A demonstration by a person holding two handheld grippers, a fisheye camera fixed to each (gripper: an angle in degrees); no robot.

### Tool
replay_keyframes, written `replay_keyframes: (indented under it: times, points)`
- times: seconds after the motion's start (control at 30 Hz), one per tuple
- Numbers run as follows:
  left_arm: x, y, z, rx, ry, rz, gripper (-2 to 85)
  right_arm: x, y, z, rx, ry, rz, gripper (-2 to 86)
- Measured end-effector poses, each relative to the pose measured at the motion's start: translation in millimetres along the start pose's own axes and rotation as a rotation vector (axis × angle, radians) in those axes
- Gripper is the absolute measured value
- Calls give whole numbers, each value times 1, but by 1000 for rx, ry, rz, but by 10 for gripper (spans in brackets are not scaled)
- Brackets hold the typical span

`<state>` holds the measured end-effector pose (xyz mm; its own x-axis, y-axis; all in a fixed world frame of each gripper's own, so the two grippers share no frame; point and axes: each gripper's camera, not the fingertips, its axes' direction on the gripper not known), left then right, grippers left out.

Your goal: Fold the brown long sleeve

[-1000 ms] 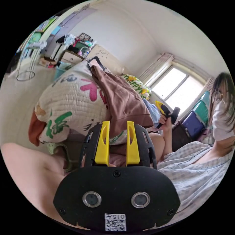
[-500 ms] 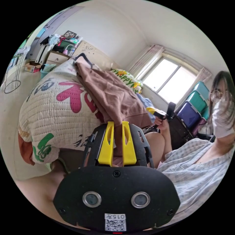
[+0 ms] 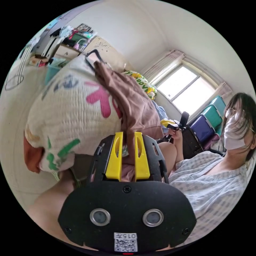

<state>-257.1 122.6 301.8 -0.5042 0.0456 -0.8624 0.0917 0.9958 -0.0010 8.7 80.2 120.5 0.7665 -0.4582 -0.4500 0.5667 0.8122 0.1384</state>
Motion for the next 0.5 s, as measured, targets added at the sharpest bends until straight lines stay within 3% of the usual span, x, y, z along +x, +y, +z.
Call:
replay_keyframes:
  times: [0.13, 0.23, 0.37, 0.5]
  points:
    - [33, -88, -80, 119, -161, 154, 70, 44, -19, -50, 165, 57, 30, 63]
    - [44, -149, -83, 126, -262, 194, 73, 94, -46, -67, 212, -10, 69, 73]
    - [45, -209, -18, 68, -129, 222, 74, 163, -74, -62, 252, -56, 213, 78]
    - [64, -254, 71, -51, -128, 296, 76, 201, -90, -42, 250, -44, 293, 79]
